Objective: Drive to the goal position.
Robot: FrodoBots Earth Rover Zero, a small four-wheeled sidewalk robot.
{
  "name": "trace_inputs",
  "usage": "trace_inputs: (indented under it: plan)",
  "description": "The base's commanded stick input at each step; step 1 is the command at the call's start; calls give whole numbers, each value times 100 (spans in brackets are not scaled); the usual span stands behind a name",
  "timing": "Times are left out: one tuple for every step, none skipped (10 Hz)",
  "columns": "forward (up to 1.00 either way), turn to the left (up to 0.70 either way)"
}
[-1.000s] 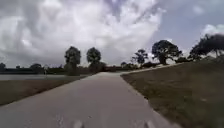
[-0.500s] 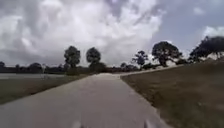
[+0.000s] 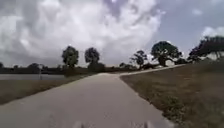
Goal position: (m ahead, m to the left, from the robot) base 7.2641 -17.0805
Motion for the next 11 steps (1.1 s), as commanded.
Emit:
trace_inputs:
  plan:
    - [85, 0]
    - [85, 0]
    - [85, 0]
    - [85, 0]
    - [85, 0]
    - [85, 0]
    - [85, 0]
    - [85, 0]
    - [85, 0]
    - [85, 0]
    - [85, 0]
